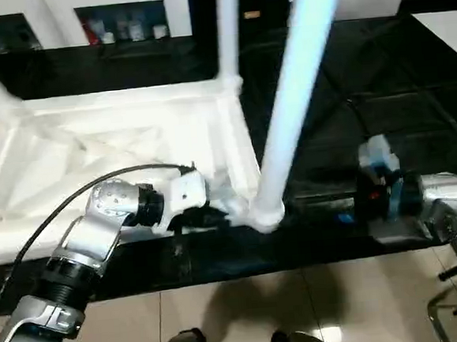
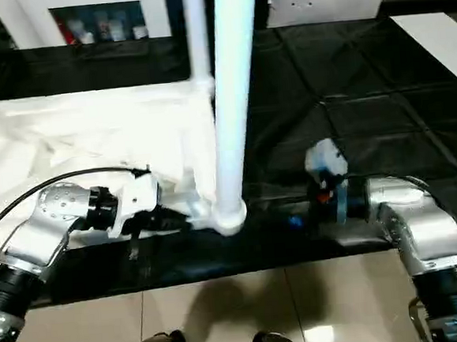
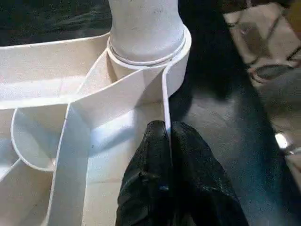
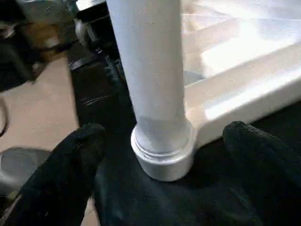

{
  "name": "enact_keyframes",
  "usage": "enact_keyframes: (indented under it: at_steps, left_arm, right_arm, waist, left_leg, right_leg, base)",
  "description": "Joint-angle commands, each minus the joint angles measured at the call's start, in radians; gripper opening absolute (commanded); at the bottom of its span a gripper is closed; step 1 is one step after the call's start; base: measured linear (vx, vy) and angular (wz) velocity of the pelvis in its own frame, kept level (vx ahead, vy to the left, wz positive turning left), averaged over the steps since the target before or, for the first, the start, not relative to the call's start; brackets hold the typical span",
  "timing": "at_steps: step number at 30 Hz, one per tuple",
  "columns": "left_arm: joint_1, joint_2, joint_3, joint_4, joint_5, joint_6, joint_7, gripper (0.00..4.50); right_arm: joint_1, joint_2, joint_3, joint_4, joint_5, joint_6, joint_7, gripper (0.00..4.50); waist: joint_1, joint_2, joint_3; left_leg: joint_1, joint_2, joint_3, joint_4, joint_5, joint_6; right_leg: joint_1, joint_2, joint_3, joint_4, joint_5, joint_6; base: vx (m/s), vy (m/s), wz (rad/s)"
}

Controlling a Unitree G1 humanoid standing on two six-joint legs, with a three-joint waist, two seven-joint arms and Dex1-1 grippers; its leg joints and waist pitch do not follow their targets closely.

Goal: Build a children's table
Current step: Rotate leg to tighten

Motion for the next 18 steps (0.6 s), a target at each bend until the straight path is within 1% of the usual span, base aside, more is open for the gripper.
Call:
enact_keyframes:
  at_steps: [1,2,3,4,5,6,7,10,11,12,13,14,17,18]
  left_arm:
    - [-0.008,-0.001,-0.058,-0.005,0.011,-0.032,-0.065,0.00]
    - [-0.014,-0.006,-0.071,-0.003,0.013,-0.046,-0.087,0.00]
    - [-0.014,-0.006,-0.071,-0.003,0.013,-0.046,-0.087,0.00]
    - [-0.017,-0.008,-0.075,-0.002,0.014,-0.050,-0.091,0.00]
    - [-0.021,-0.009,-0.079,0.001,0.015,-0.057,-0.096,0.00]
    - [-0.024,-0.010,-0.082,0.005,0.017,-0.064,-0.099,0.00]
    - [-0.029,-0.010,-0.086,0.011,0.021,-0.074,-0.104,0.00]
    - [-0.037,-0.009,-0.090,0.019,0.025,-0.090,-0.116,0.00]
    - [-0.039,-0.008,-0.092,0.022,0.026,-0.094,-0.122,0.00]
    - [-0.040,-0.007,-0.092,0.024,0.027,-0.097,-0.124,0.00]
    - [-0.042,-0.005,-0.094,0.026,0.028,-0.101,-0.129,0.00]
    - [-0.042,-0.004,-0.095,0.027,0.028,-0.104,-0.131,0.00]
    - [-0.044,-0.001,-0.098,0.033,0.026,-0.114,-0.133,0.00]
    - [-0.044,0.000,-0.098,0.033,0.026,-0.115,-0.134,0.00]
  right_arm:
    - [-0.017,0.007,0.030,0.007,-0.017,-0.017,0.032,4.27]
    - [-0.051,0.033,0.056,0.051,-0.024,-0.032,0.067,4.16]
    - [-0.051,0.033,0.056,0.051,-0.024,-0.032,0.067,4.16]
    - [-0.062,0.040,0.064,0.065,-0.027,-0.037,0.080,4.05]
    - [-0.071,0.042,0.074,0.077,-0.032,-0.045,0.096,3.96]
    - [-0.079,0.040,0.088,0.090,-0.043,-0.055,0.109,3.96]
    - [-0.091,0.038,0.107,0.108,-0.059,-0.073,0.127,3.68]
    - [-0.123,0.044,0.135,0.154,-0.079,-0.111,0.151,3.56]
    - [-0.136,0.050,0.140,0.170,-0.081,-0.115,0.160,3.56]
    - [-0.144,0.054,0.144,0.178,-0.082,-0.117,0.168,3.33]
    - [-0.157,0.060,0.150,0.190,-0.083,-0.120,0.185,3.33]
    - [-0.164,0.063,0.153,0.195,-0.082,-0.119,0.195,3.24]
    - [-0.184,0.068,0.164,0.218,-0.075,-0.123,0.234,3.12]
    - [-0.186,0.068,0.166,0.221,-0.075,-0.123,0.240,2.96]
  waist:
    - [-0.003,-0.006,-0.090]
    - [-0.001,-0.004,-0.089]
    - [-0.003,-0.004,-0.089]
    - [-0.001,-0.004,-0.088]
    - [0.001,-0.004,-0.089]
    - [0.004,-0.005,-0.087]
    - [0.006,-0.005,-0.086]
    - [0.007,-0.006,-0.087]
    - [0.006,-0.006,-0.087]
    - [0.006,-0.006,-0.087]
    - [0.007,-0.006,-0.088]
    - [0.006,-0.008,-0.086]
    - [0.007,-0.007,-0.088]
    - [0.008,-0.010,-0.088]
  left_leg:
    - [0.024,0.067,-0.031,-0.051,-0.135,0.096]
    - [0.024,0.068,-0.031,-0.051,-0.138,0.092]
    - [0.022,0.067,-0.032,-0.051,-0.140,0.091]
    - [0.025,0.070,-0.032,-0.051,-0.145,0.084]
    - [0.025,0.071,-0.032,-0.051,-0.144,0.083]
    - [0.027,0.072,-0.032,-0.051,-0.144,0.081]
    - [0.027,0.072,-0.033,-0.051,-0.147,0.079]
    - [0.028,0.071,-0.033,-0.052,-0.159,0.069]
    - [0.026,0.071,-0.034,-0.052,-0.154,0.070]
    - [0.026,0.070,-0.033,-0.051,-0.154,0.073]
    - [0.027,0.070,-0.033,-0.050,-0.153,0.074]
    - [0.024,0.070,-0.034,-0.051,-0.151,0.078]
    - [0.025,0.070,-0.034,-0.048,-0.140,0.086]
    - [0.025,0.071,-0.034,-0.049,-0.132,0.089]
  right_leg:
    - [0.053,-0.096,0.060,-0.073,-0.179,-0.228]
    - [0.052,-0.098,0.060,-0.073,-0.180,-0.229]
    - [0.053,-0.098,0.059,-0.072,-0.181,-0.233]
    - [0.051,-0.098,0.060,-0.072,-0.189,-0.234]
    - [0.051,-0.098,0.060,-0.071,-0.187,-0.234]
    - [0.049,-0.099,0.061,-0.071,-0.185,-0.235]
    - [0.048,-0.099,0.061,-0.071,-0.191,-0.236]
    - [0.051,-0.103,0.062,-0.071,-0.200,-0.235]
    - [0.053,-0.102,0.062,-0.070,-0.196,-0.236]
    - [0.053,-0.103,0.062,-0.072,-0.197,-0.235]
    - [0.052,-0.103,0.062,-0.070,-0.194,-0.236]
    - [0.053,-0.102,0.062,-0.070,-0.195,-0.236]
    - [0.052,-0.102,0.062,-0.067,-0.182,-0.238]
    - [0.052,-0.102,0.061,-0.065,-0.172,-0.240]
  base:
    - [0.000,0.000,0.00]
    - [0.000,0.000,0.00]
    - [0.000,0.000,0.00]
    - [0.000,0.000,0.00]
    - [0.000,0.000,0.00]
    - [0.000,0.000,0.00]
    - [0.000,0.000,0.00]
    - [0.000,0.000,0.00]
    - [0.000,0.000,0.00]
    - [0.000,0.000,0.00]
    - [0.000,0.000,0.00]
    - [0.000,0.000,0.00]
    - [0.000,0.000,0.00]
    - [0.000,0.000,0.00]
